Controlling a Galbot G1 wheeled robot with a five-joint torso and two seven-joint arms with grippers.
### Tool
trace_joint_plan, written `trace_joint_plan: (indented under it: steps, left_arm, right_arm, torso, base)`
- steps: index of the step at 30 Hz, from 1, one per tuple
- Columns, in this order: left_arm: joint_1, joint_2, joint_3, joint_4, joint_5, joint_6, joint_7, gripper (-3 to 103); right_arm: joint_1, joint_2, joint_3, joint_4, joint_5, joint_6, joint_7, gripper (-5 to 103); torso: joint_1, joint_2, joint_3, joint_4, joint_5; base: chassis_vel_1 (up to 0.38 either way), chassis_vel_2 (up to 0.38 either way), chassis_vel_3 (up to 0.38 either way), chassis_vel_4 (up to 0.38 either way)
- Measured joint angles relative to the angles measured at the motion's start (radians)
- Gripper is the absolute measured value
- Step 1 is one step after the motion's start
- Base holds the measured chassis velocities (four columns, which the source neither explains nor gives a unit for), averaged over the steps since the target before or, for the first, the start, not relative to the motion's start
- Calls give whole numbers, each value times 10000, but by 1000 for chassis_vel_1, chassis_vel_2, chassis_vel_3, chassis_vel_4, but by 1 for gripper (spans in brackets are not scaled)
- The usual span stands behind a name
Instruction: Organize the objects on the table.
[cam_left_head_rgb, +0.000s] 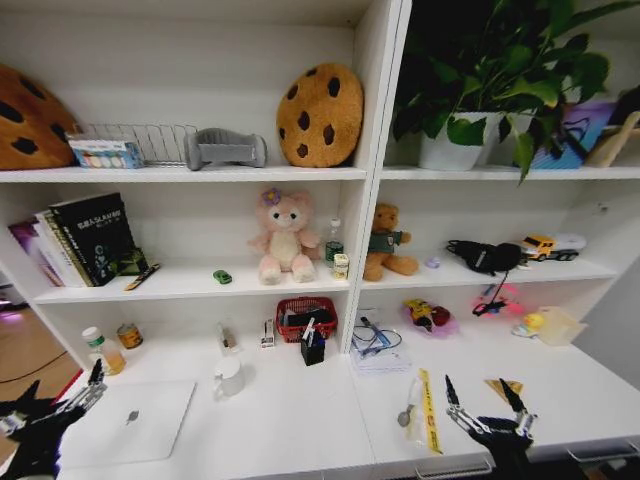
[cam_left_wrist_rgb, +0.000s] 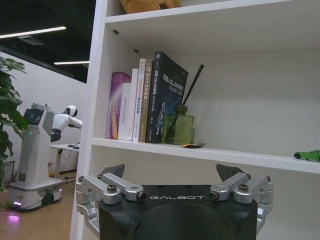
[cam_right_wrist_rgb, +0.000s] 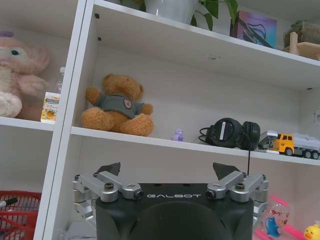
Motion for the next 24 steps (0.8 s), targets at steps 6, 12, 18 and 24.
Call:
trace_joint_plan:
  steps: [6, 12, 18, 24]
  left_arm:
    - [73, 6, -110, -178, -30, 3, -4, 100]
    - [193, -286, -136, -441, -37, 3, -10, 100]
    - [234, -352, -159, -529, -34, -11, -11, 100]
    - [302, -388, -256, -596, -81, -46, -12, 100]
  right_arm:
    - [77, -21, 19, -38, 24, 18, 5, 100]
    - [124, -45, 0, -83, 155, 4, 24, 100]
    - [154, -77, 35, -91, 205, -43, 24, 100]
    - [244, -69, -18, -210, 174, 93, 140, 100]
  torso:
    - [0, 0, 0, 1, 5]
    - [0, 0, 0, 2, 3]
    - [-1, 2, -1, 2, -4]
    - [0, 1, -1, 0, 0]
  base:
    - [-126, -124, 125, 135]
    - [-215, -207, 211, 217]
    - [-260, -271, 274, 280]
    - [-330, -348, 340, 335]
